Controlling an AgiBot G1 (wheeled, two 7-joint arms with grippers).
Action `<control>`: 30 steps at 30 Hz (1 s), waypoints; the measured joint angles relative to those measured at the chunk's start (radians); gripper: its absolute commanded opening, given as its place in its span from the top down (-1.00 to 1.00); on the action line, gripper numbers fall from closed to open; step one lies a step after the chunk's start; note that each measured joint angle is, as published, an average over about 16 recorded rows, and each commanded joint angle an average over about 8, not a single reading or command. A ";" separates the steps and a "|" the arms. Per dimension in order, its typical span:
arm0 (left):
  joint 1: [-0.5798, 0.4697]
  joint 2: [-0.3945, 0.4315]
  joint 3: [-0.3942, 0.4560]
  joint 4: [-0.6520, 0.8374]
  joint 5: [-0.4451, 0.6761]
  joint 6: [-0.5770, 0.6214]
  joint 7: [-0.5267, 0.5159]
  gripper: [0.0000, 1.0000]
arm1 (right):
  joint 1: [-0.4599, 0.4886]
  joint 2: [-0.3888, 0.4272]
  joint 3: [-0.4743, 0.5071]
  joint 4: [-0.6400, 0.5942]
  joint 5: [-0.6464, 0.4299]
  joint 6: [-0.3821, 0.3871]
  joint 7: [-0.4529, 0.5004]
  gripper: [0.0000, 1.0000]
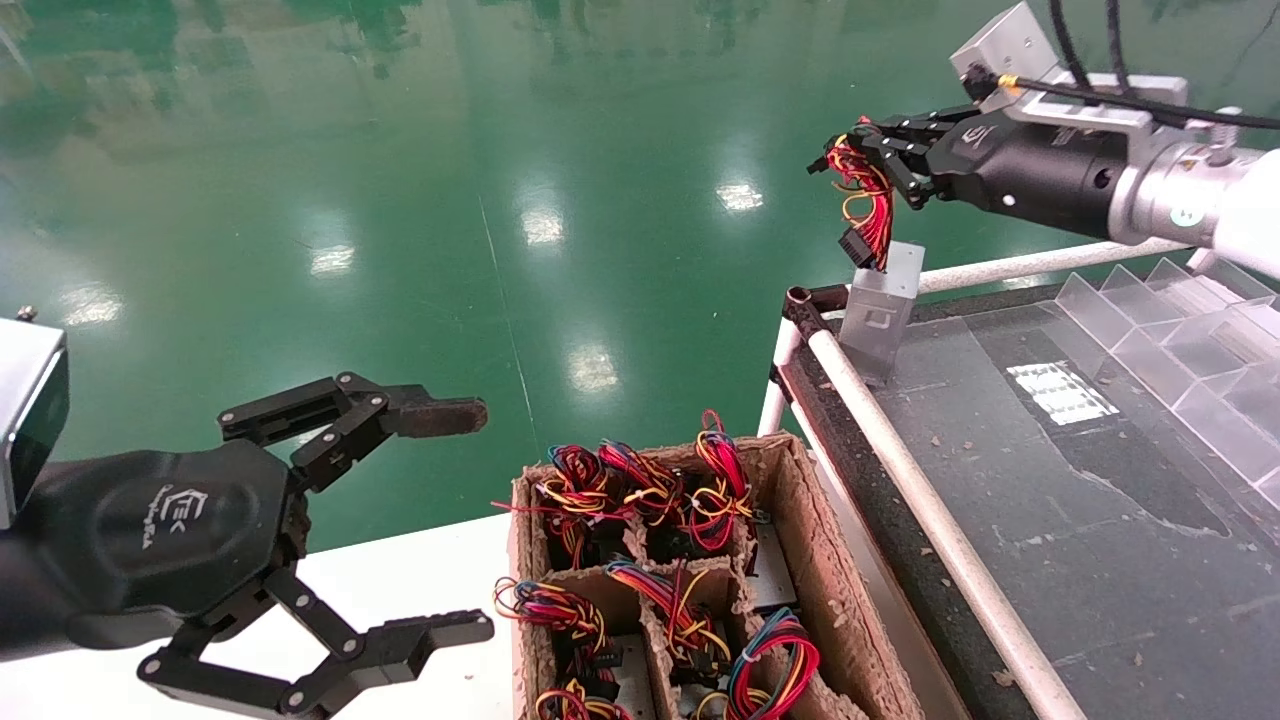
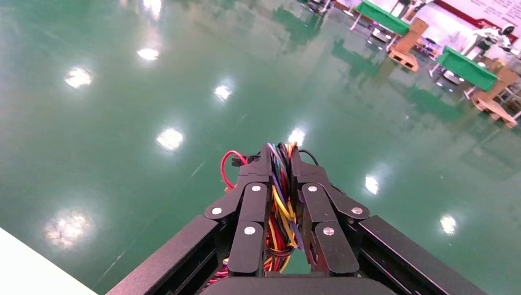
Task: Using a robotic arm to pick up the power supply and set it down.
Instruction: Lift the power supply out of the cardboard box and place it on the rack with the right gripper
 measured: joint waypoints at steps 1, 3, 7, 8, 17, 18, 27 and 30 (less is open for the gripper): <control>0.000 0.000 0.000 0.000 0.000 0.000 0.000 -1.00 | 0.004 0.002 -0.002 -0.001 -0.003 -0.007 0.004 1.00; 0.000 0.000 0.000 0.000 0.000 0.000 0.000 -1.00 | 0.011 0.007 -0.006 -0.003 -0.009 -0.020 0.012 1.00; 0.000 0.000 0.000 0.000 0.000 0.000 0.000 -1.00 | 0.024 0.014 -0.017 -0.007 -0.025 -0.038 0.027 1.00; 0.000 0.000 0.000 0.000 0.000 0.000 0.000 -1.00 | 0.027 0.015 -0.020 -0.008 -0.029 -0.040 0.031 1.00; 0.000 0.000 0.000 0.000 0.000 0.000 0.000 -1.00 | 0.050 0.023 -0.043 -0.014 -0.062 -0.053 0.063 1.00; 0.000 0.000 0.000 0.000 0.000 0.000 0.000 -1.00 | 0.052 0.024 -0.045 -0.014 -0.065 -0.054 0.066 1.00; 0.000 0.000 0.000 0.000 0.000 0.000 0.000 -1.00 | 0.063 0.019 -0.051 -0.010 -0.073 -0.059 0.084 1.00; 0.000 0.000 0.000 0.000 0.000 0.000 0.000 -1.00 | 0.062 0.011 -0.050 -0.010 -0.071 -0.056 0.089 1.00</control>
